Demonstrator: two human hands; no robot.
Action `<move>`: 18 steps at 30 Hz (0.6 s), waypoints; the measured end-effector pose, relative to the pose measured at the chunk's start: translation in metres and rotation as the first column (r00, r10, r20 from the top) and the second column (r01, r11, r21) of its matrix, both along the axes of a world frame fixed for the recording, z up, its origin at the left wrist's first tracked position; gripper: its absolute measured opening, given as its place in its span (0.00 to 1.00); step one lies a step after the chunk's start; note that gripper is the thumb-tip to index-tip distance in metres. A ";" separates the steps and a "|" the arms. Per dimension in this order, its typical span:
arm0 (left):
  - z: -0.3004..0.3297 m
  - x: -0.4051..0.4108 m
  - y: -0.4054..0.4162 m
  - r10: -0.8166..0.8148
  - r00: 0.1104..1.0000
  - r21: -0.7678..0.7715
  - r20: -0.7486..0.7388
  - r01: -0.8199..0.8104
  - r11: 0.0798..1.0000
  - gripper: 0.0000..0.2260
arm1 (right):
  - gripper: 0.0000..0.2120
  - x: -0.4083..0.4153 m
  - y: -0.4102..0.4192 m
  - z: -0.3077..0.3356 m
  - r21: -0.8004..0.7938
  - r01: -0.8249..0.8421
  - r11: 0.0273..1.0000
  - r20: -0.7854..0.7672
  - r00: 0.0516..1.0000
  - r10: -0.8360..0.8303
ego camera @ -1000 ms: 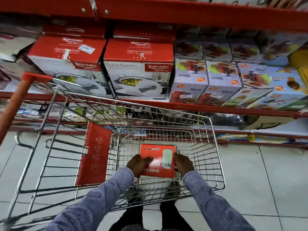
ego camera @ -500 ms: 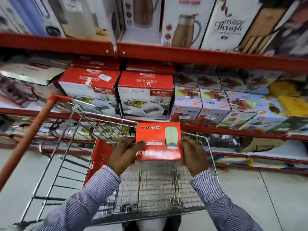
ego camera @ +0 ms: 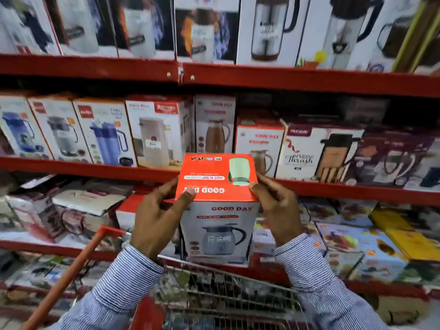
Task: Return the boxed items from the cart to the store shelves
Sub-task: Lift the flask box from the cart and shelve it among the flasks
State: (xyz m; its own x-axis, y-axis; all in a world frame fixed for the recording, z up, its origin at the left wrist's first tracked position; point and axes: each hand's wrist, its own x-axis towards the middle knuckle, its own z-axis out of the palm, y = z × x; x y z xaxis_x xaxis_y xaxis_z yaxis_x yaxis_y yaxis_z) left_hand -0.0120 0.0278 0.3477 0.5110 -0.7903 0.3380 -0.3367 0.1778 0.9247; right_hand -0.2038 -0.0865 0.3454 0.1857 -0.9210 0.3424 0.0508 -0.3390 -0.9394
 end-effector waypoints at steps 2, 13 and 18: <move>0.018 0.010 -0.005 0.000 1.000 -0.044 0.022 0.001 0.999 0.21 | 0.17 0.009 -0.004 0.021 -0.037 -0.014 0.999 0.011 1.000 0.014; 0.083 0.052 -0.041 -0.065 0.992 -0.169 0.104 0.082 0.982 0.16 | 0.21 0.047 -0.036 0.087 -0.169 -0.053 0.984 0.010 0.998 0.056; 0.089 0.065 -0.066 -0.086 0.991 -0.187 0.104 0.104 0.977 0.16 | 0.21 0.057 -0.057 0.091 -0.173 -0.065 0.983 -0.012 0.998 0.063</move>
State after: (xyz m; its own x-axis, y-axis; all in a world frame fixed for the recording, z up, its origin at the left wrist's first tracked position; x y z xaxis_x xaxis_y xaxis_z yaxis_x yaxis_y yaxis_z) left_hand 0.0534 -0.0381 0.4367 0.3947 -0.7496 0.5313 -0.3943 0.3841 0.8349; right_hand -0.1469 -0.1436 0.4368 0.2453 -0.8340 0.4942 0.0714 -0.4929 -0.8672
